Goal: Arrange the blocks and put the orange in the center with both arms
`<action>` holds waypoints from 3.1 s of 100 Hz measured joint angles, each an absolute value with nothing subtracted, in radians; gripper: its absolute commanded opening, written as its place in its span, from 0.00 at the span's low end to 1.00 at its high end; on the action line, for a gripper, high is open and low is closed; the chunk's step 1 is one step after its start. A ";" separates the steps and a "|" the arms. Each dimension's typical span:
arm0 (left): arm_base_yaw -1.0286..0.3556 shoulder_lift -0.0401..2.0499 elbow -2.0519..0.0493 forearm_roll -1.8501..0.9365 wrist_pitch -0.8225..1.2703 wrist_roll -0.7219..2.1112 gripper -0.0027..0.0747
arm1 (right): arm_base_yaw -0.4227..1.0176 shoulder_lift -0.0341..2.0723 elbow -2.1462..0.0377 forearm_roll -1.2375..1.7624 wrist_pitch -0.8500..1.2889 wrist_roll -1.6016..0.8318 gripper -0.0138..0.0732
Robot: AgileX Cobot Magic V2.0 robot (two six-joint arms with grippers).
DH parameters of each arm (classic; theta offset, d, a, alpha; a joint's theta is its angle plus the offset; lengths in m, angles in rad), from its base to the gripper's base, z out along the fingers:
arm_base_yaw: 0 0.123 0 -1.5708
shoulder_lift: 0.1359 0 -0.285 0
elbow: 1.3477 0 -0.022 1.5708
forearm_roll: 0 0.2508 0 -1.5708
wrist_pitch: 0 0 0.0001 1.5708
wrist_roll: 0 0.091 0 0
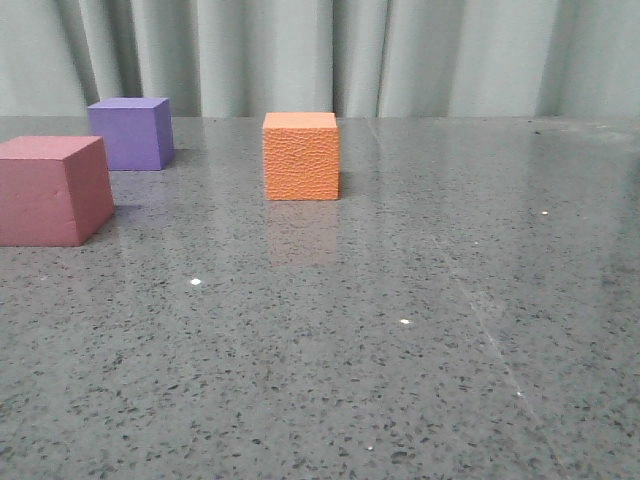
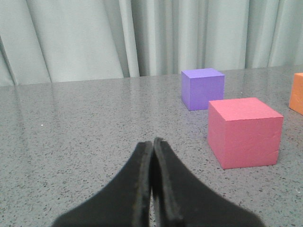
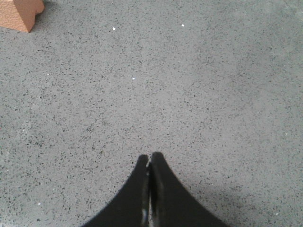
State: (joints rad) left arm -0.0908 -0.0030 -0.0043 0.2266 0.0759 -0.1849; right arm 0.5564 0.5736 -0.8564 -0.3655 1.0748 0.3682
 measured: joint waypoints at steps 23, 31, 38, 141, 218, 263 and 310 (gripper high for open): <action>-0.091 -0.003 -0.004 0.227 0.076 -0.185 0.01 | 0.552 0.537 -0.762 -0.429 0.918 0.368 0.08; -0.091 -0.003 -0.004 0.227 0.076 -0.185 0.01 | 0.537 0.490 -0.679 -0.435 0.808 0.373 0.08; -0.091 -0.003 -0.004 0.227 0.076 -0.185 0.01 | 0.517 0.434 -0.593 -0.436 0.698 0.380 0.08; -0.091 -0.003 -0.004 0.227 0.074 -0.185 0.01 | -0.021 -0.012 0.027 -0.042 0.084 0.195 0.08; -0.091 -0.003 -0.004 0.227 0.074 -0.185 0.01 | -0.018 -0.012 0.027 -0.042 0.078 0.194 0.08; -0.091 -0.003 -0.004 0.227 0.074 -0.185 0.01 | -0.018 -0.012 0.027 -0.042 0.078 0.192 0.08; -0.091 0.000 -0.050 0.189 0.009 -0.185 0.01 | -0.018 -0.012 0.027 -0.042 0.078 0.192 0.08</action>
State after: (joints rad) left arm -0.0908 -0.0004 -0.0501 0.1889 0.0087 -0.1849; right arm -0.0183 -0.0121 0.0275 -0.0421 0.0784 0.1924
